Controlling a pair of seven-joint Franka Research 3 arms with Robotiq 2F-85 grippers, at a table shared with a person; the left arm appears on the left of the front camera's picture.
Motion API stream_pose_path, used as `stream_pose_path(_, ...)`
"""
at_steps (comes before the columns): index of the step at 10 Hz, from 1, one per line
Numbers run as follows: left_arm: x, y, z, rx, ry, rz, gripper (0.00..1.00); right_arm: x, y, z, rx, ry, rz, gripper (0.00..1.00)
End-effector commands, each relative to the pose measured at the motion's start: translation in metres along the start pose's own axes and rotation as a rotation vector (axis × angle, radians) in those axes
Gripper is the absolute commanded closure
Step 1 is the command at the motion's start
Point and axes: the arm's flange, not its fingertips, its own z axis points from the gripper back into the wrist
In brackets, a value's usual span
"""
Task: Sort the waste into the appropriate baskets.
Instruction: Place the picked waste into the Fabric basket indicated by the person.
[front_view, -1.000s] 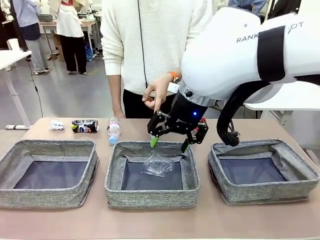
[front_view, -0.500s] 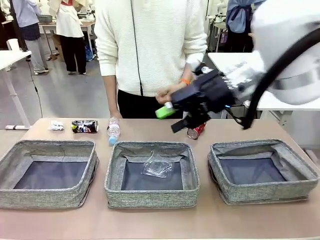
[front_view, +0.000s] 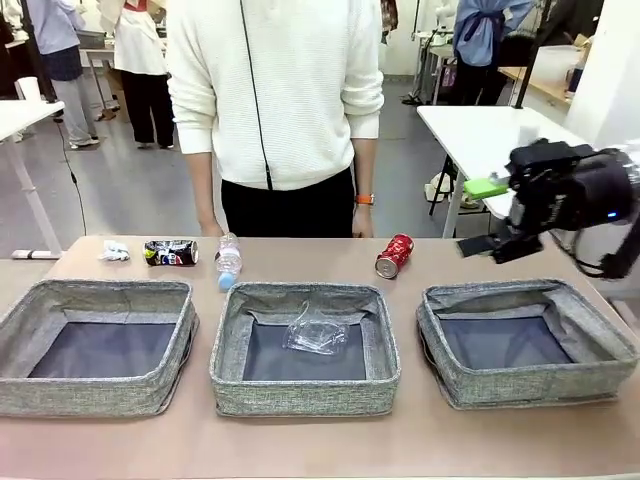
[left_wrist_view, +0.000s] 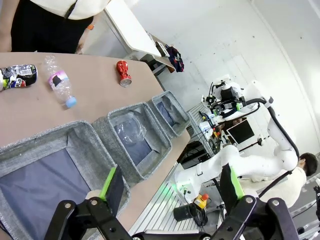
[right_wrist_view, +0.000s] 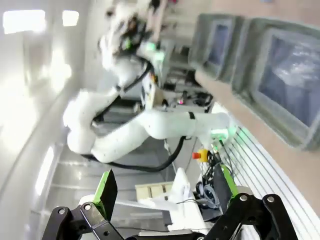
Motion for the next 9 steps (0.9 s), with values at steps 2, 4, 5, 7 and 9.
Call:
stream_pose_path(2, 0.001, -0.002, -0.001, -0.019, -0.018, -0.015, 0.0, -0.109, -0.05, 0.028, 0.024, -0.099, -0.067, 0.0)
stream_pose_path(4, 0.001, -0.002, -0.001, -0.019, -0.018, -0.015, 0.0, -0.143, -0.102, 0.023, 0.012, -0.23, -0.166, 0.0)
stream_pose_path(5, 0.001, -0.002, -0.001, -0.019, -0.018, -0.015, 0.0, -0.139, -0.122, -0.002, -0.053, -0.229, -0.115, 0.0)
stream_pose_path(7, 0.001, -0.002, -0.001, -0.019, -0.018, -0.015, 0.0, -0.027, -0.038, 0.102, 0.002, -0.17, -0.142, 0.0)
stream_pose_path(9, 0.001, -0.002, -0.001, -0.019, -0.018, -0.015, 0.0, -0.027, -0.038, 0.102, 0.002, -0.17, -0.142, 0.0)
